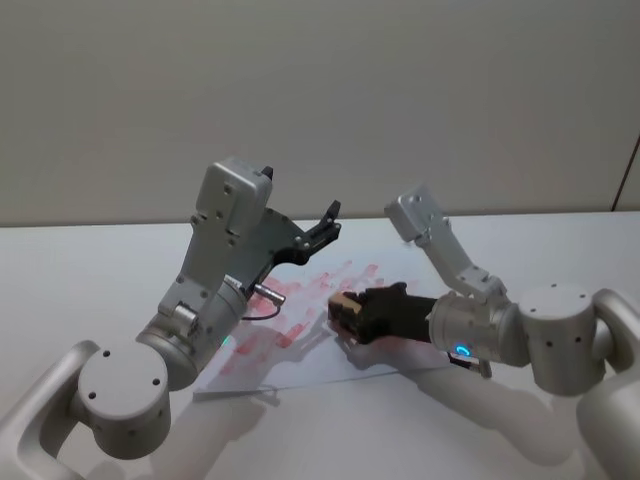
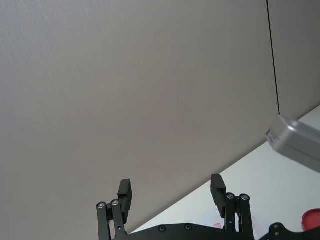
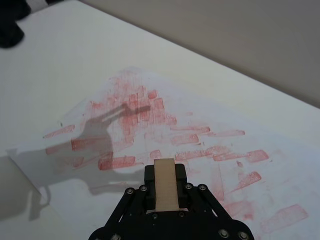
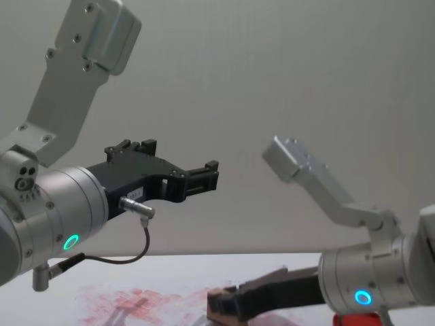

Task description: Use the one hand to pick up the stamp and affix it onto the A4 paper.

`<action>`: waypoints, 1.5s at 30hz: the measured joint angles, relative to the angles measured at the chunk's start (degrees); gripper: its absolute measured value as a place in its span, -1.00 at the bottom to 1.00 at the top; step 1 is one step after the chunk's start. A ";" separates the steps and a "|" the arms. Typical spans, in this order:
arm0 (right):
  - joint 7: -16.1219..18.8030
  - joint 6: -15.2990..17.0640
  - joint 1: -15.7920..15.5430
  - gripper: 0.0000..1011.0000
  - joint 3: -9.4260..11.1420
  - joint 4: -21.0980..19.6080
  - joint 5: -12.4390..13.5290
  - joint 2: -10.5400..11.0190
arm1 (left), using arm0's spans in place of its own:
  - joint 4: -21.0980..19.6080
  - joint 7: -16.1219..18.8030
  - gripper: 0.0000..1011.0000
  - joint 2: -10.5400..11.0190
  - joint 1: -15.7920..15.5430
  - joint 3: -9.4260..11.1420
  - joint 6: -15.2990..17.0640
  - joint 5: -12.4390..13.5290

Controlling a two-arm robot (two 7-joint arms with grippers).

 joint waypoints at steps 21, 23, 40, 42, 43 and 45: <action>1.65 0.95 1.02 -0.57 -0.88 3.35 -2.08 -0.14 | 0.00 0.00 0.98 0.00 0.00 0.00 0.00 0.00; 1.60 0.45 1.05 -0.57 -0.92 3.48 -2.09 -0.13 | 0.00 0.00 0.98 0.00 0.00 0.00 0.00 0.00; -2.58 -6.28 0.77 -0.57 -0.01 -0.03 0.07 0.54 | 0.00 0.00 0.98 0.00 0.00 0.00 0.00 0.00; -3.51 -7.26 0.50 -0.57 0.36 -1.51 0.82 0.79 | 0.00 0.00 0.98 0.00 0.00 0.00 0.00 0.00; -3.87 -7.67 0.39 -0.57 0.48 -1.97 1.14 0.88 | 0.00 0.00 0.98 0.00 0.00 0.00 0.00 0.00; -5.21 -8.49 -0.06 -0.57 0.88 -3.50 1.93 1.23 | 0.00 0.00 0.98 0.00 0.00 0.00 0.00 0.00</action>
